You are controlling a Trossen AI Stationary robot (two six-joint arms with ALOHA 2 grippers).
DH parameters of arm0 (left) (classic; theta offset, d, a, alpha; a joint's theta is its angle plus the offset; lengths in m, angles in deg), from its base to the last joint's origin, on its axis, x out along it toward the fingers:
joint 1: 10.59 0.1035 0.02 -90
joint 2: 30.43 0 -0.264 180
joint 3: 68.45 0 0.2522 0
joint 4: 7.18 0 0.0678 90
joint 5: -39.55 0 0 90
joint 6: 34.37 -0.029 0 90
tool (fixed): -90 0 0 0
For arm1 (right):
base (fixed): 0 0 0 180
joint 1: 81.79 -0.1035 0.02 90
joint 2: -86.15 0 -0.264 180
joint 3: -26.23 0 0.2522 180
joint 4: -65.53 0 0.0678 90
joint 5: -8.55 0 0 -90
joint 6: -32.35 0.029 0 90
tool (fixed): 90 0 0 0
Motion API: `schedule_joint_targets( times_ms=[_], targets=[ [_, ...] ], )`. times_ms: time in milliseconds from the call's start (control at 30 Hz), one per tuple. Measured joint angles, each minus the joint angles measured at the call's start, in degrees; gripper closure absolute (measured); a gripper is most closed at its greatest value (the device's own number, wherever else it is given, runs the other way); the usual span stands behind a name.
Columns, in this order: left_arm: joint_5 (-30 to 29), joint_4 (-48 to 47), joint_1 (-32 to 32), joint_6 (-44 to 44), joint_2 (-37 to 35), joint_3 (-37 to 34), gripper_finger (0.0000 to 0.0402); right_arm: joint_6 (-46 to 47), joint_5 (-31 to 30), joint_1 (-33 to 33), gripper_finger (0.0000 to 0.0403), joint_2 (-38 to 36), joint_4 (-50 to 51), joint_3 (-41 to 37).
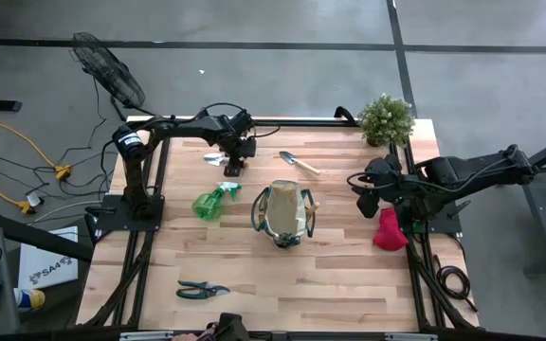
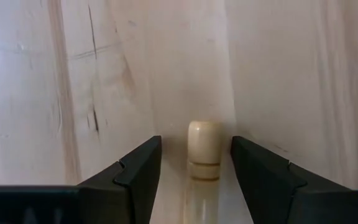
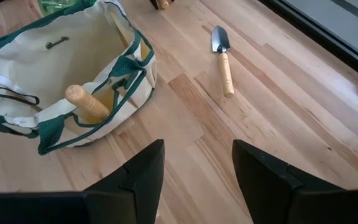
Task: Pick & Place Garden tools in Gardening bag
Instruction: Put the brown trowel into the white gardening bag
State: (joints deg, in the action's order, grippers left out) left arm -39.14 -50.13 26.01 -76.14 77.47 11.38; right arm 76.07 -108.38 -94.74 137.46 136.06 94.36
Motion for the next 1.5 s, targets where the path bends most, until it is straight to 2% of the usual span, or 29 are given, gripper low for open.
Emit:
schedule_joint_targets(
  times_ms=[200,467,567,833,1033,1500],
  targets=[
    [0.2,0.6,0.0,0.1,0.7,0.1,0.0229,0.2,0.0,0.0,0.0222,0.0,0.0,0.0],
    [-0.2,0.6,0.1,0.1,0.8,0.0,0.0316,0.3,0.0,0.0,0.0222,0.0,0.0,0.0],
    [-0.1,0.4,0.1,0.1,0.8,0.0,0.0338,1.5,0.0,0.0,0.0222,0.0,0.0,0.0],
    [-0.1,-0.6,0.1,2.1,0.9,0.2,0.0341,1.7,0.0,0.0,0.0222,0.0,0.0,0.0],
    [3.5,-5.0,0.7,6.0,0.2,2.5,0.0341,1.7,0.3,0.0,0.0222,0.0,0.0,0.0],
    [8.5,-4.4,0.5,13.5,-13.0,3.2,0.0341,1.5,0.1,0.0,0.0222,0.0,0.1,0.0]
  ],
)
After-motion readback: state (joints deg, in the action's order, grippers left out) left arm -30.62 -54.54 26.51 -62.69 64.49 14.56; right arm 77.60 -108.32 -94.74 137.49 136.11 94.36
